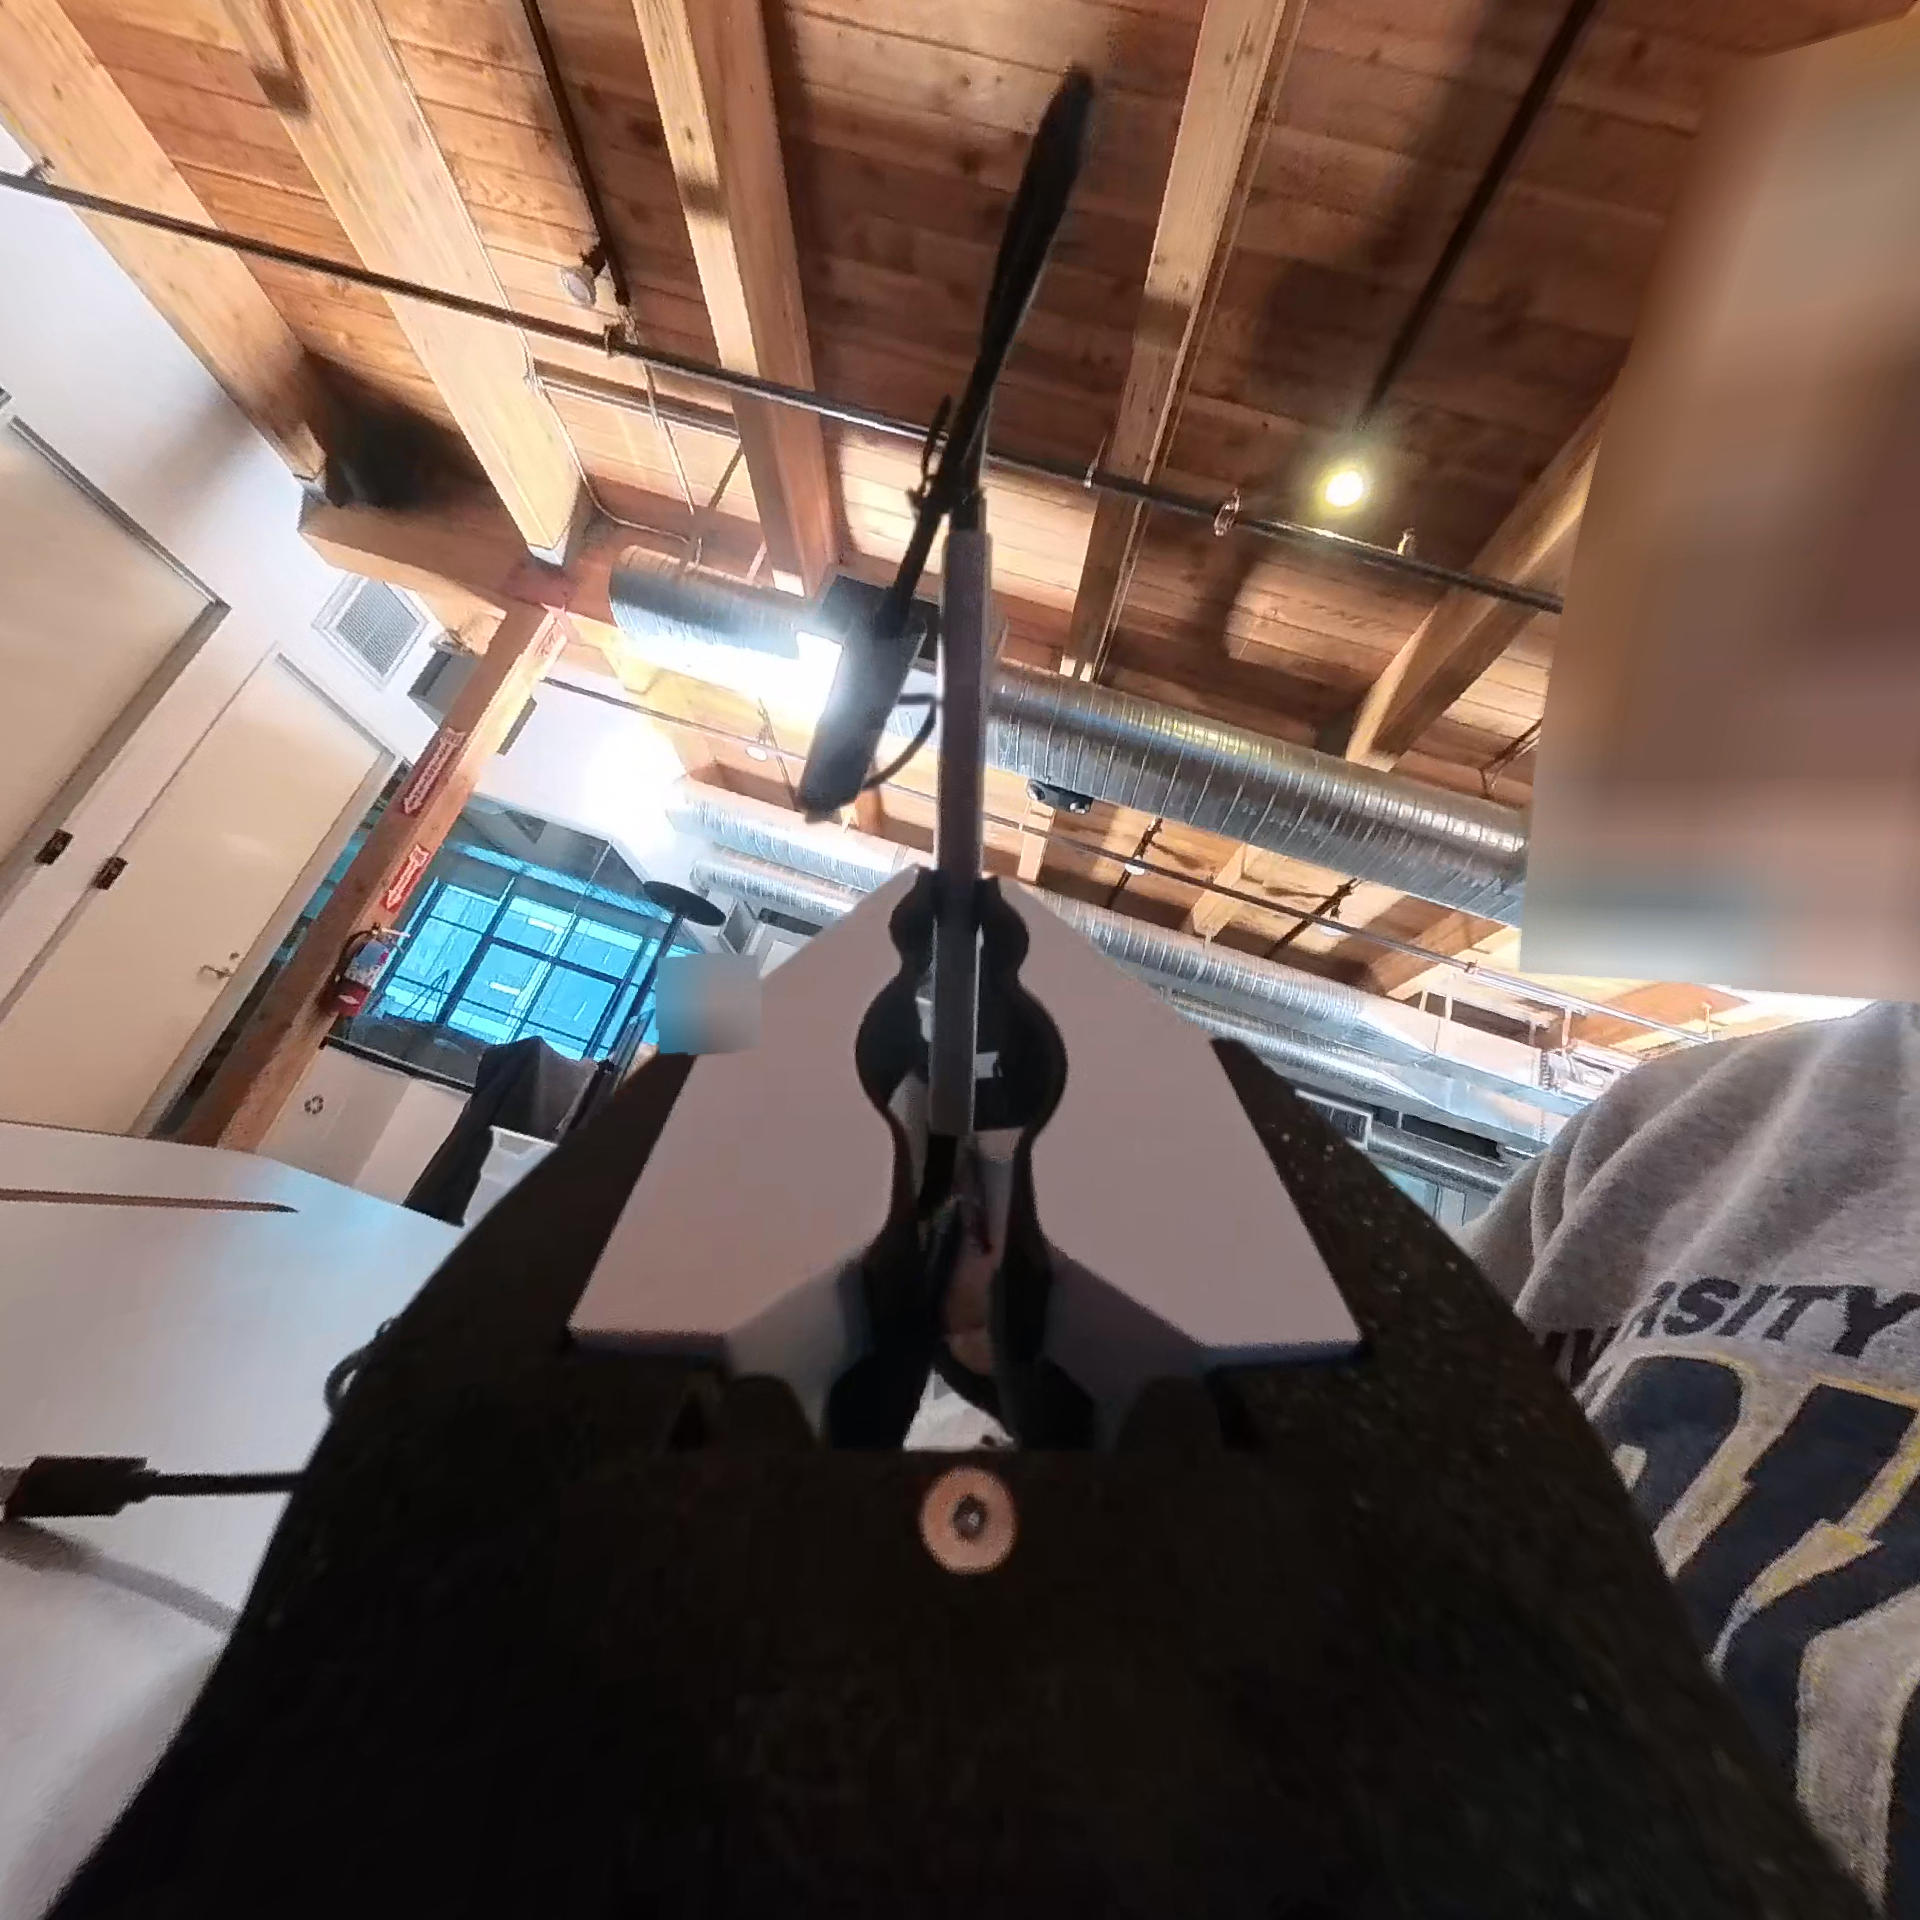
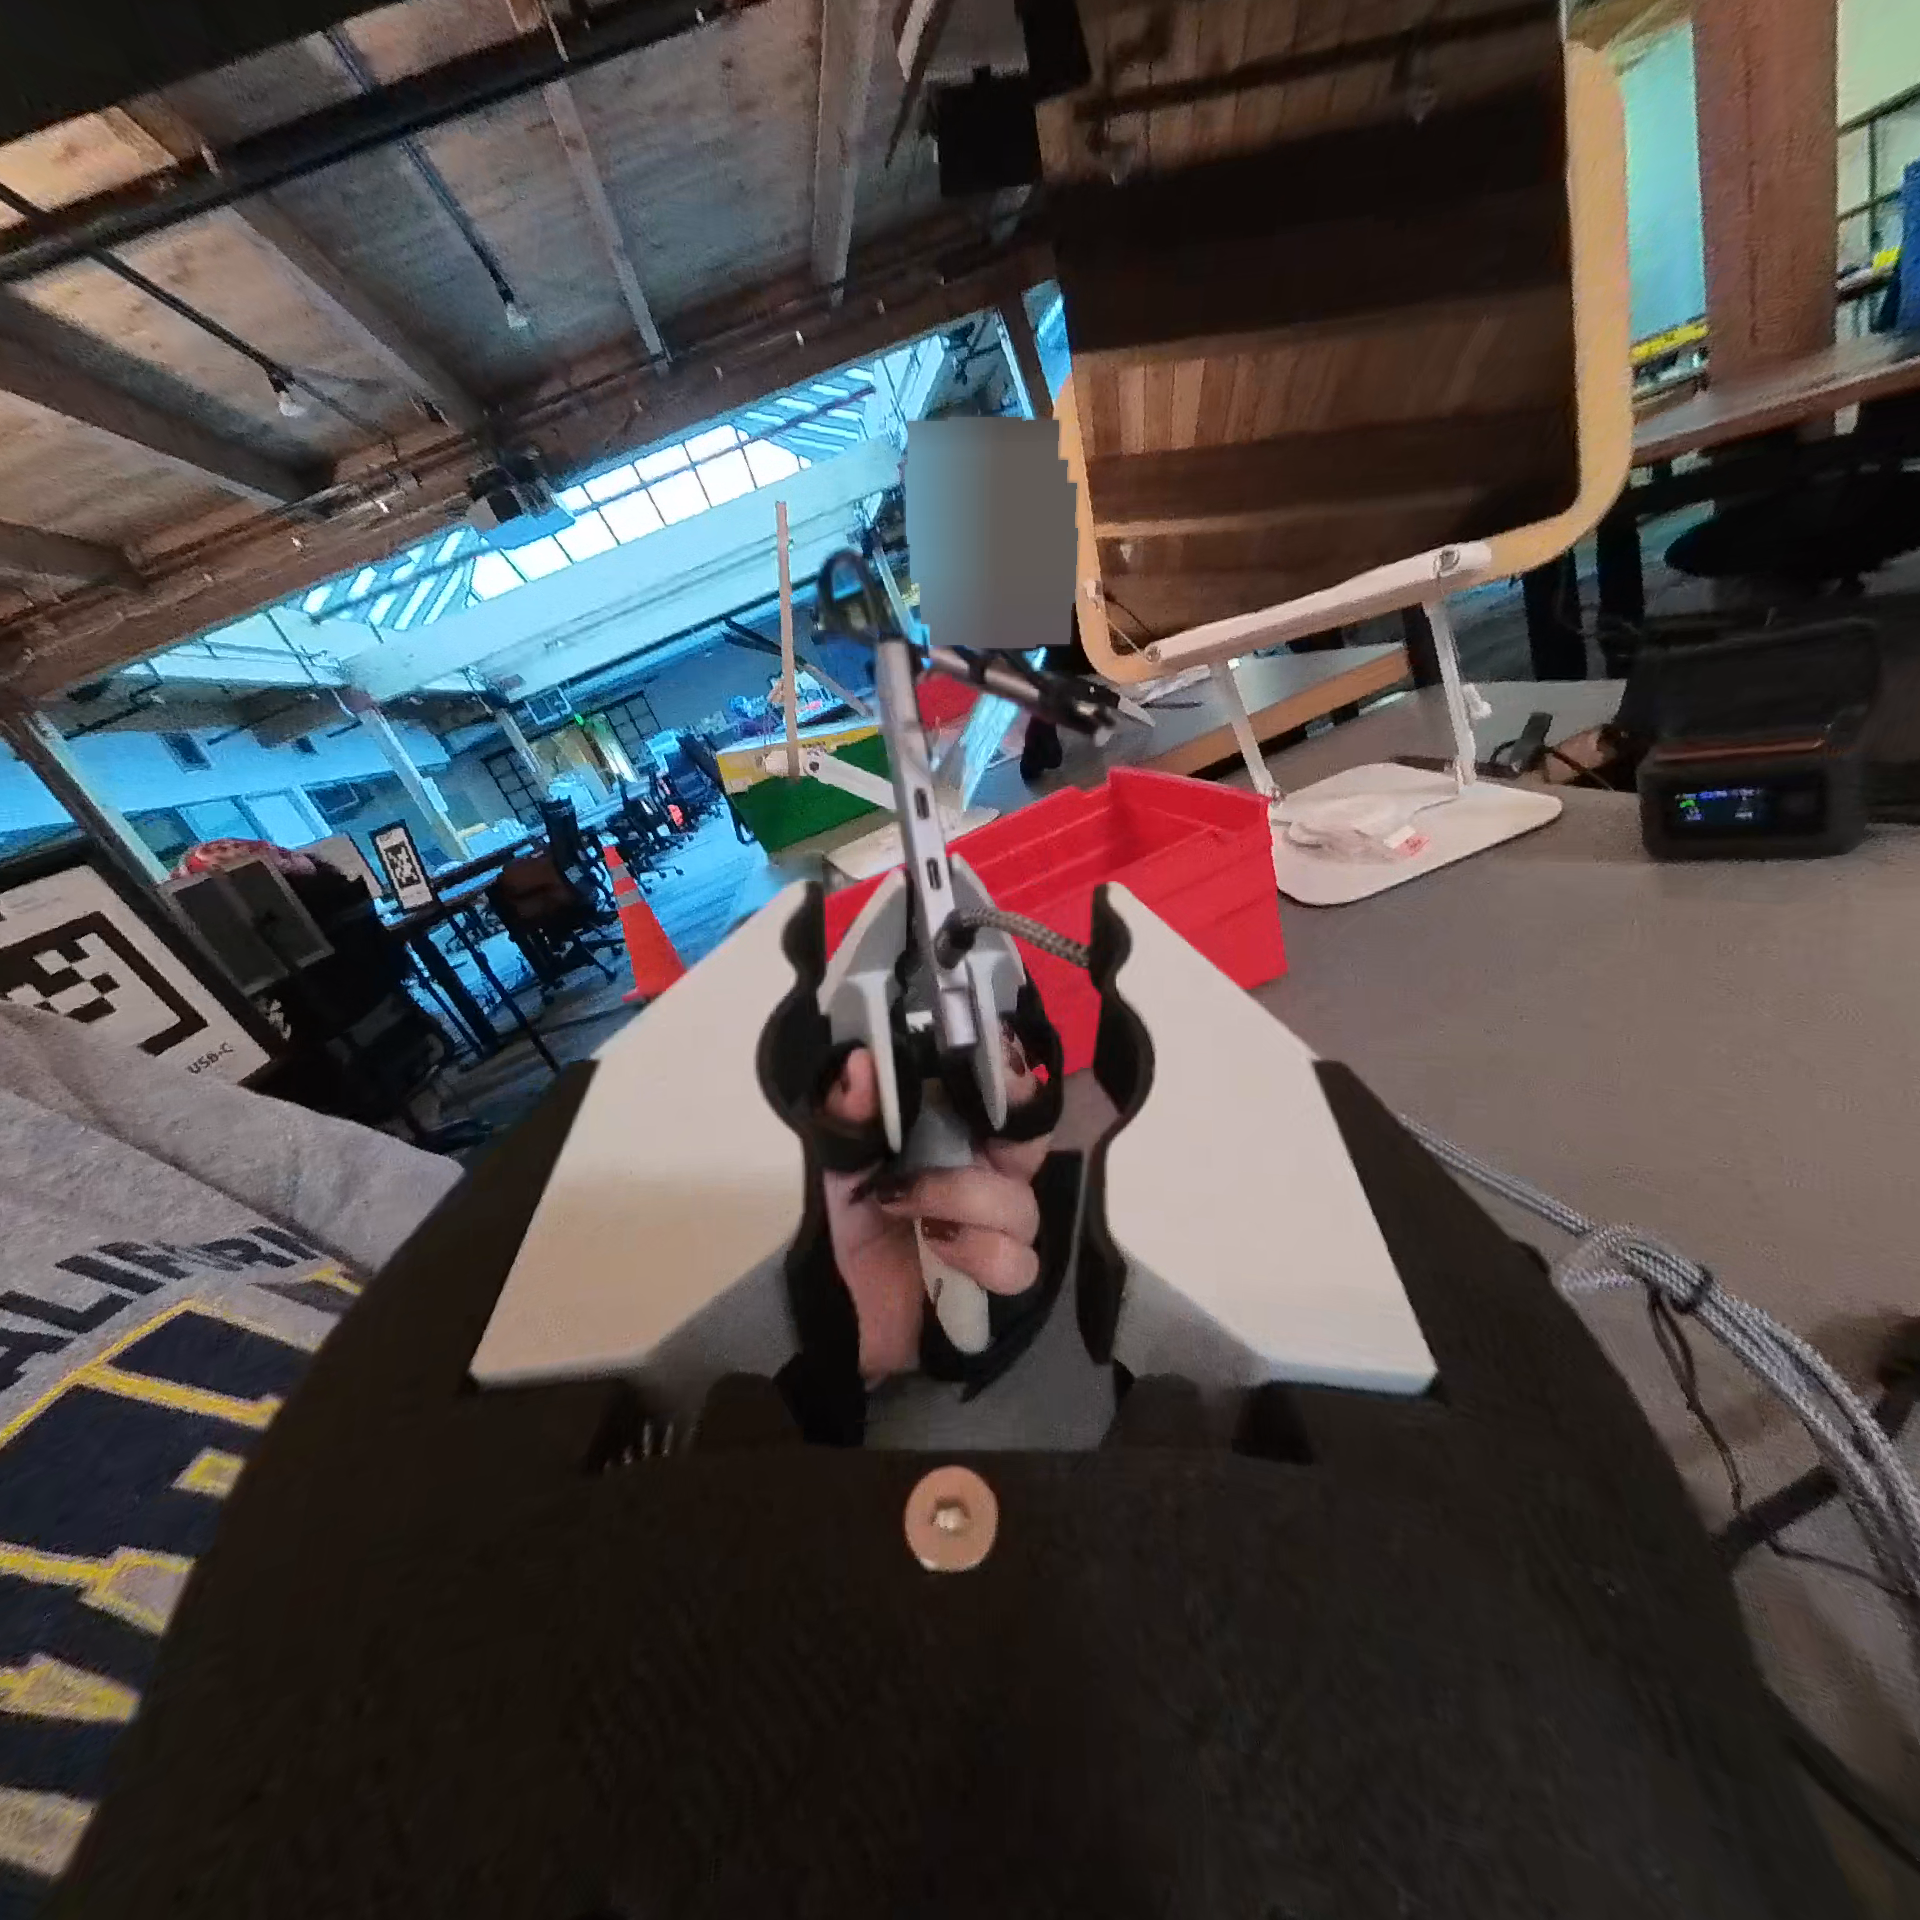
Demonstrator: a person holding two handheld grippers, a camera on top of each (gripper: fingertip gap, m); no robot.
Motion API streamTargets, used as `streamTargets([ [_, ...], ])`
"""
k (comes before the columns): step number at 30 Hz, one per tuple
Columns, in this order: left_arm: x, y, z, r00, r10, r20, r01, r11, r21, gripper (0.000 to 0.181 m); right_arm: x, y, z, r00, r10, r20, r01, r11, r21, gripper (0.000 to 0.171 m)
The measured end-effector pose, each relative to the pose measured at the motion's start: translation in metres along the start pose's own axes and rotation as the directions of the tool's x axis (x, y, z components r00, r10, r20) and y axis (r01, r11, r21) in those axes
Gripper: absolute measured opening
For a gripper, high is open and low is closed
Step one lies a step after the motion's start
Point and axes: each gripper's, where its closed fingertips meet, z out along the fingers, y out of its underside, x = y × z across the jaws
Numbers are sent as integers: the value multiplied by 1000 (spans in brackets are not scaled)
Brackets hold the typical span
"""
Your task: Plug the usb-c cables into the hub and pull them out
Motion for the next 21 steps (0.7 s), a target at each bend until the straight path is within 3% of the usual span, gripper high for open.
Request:
streamTargets([
  [6,0,-4,1,1000,-19,-11,19,999,40,6,0,41,6,998,40,-58,-52,970,-239,56],
  [9,-1,-3,3,999,-29,-13,30,998,47,6,3,31,4,994,-17,-110,-4,983,-186,54],
  [11,2,1,5,999,-28,-33,28,1000,14,6,0,20,1,989,-94,-115,77,986,-147,48],
  [15,11,10,11,996,-28,-79,26,999,-35,5,-9,36,6,993,-118,-10,110,953,-281,40],
  [18,13,14,12,995,-42,-95,38,998,-46,6,-16,39,9,990,-125,59,137,943,-303,11],
  [21,12,20,11,992,-86,-89,76,991,-112,6,-17,42,0,974,-207,93,226,899,-374,4],
])
